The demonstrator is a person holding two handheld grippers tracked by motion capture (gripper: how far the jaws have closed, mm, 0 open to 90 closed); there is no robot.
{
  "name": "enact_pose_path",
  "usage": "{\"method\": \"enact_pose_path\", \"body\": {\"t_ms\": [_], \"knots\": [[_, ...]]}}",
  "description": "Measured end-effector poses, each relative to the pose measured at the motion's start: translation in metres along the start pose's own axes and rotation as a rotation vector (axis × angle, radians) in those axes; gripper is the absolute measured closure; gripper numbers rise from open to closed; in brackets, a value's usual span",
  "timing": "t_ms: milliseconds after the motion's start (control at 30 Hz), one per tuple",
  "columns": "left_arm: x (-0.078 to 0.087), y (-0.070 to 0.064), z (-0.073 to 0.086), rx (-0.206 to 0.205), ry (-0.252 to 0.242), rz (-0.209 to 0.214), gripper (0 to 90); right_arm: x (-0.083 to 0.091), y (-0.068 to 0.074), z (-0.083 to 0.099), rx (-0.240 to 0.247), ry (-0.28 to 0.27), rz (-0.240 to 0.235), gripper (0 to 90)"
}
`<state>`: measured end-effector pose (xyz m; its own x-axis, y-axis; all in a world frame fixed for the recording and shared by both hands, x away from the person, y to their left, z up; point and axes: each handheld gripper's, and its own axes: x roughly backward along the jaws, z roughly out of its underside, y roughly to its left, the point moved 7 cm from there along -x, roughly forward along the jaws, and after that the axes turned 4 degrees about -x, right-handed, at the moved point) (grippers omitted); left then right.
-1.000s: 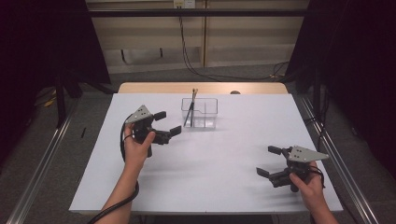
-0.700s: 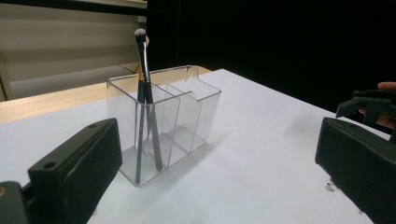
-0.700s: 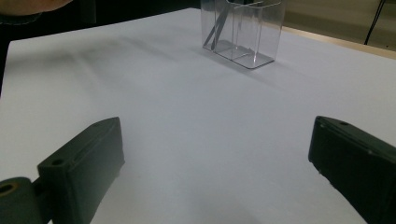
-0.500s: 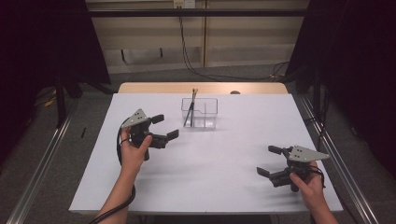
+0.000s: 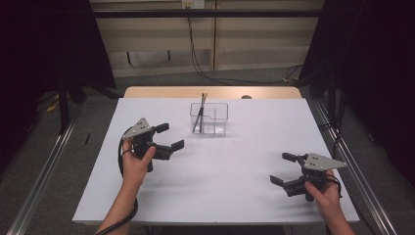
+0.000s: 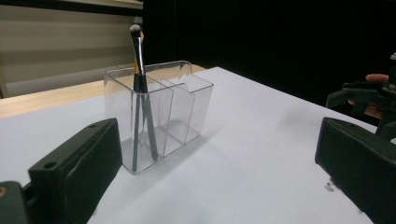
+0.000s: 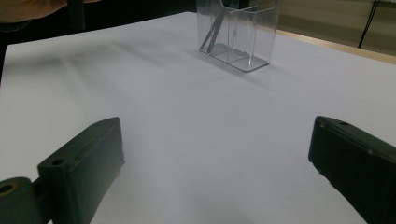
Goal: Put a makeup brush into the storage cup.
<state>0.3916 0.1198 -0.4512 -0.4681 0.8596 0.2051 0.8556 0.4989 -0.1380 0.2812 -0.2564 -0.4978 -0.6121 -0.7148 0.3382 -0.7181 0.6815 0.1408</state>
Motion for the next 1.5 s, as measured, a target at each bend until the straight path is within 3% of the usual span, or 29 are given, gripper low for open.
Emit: {"method": "enact_pose_path", "body": {"t_ms": [600,1500], "knots": [[0.032,0.001,0.007,-0.023,0.007,-0.019,0.5,0.002,0.000,0.001,-0.003,0.000,0.005,2.8],[0.060,-0.005,0.021,-0.035,0.038,-0.030,0.4,0.001,0.001,0.001,0.000,-0.001,0.003,2.8]]}}
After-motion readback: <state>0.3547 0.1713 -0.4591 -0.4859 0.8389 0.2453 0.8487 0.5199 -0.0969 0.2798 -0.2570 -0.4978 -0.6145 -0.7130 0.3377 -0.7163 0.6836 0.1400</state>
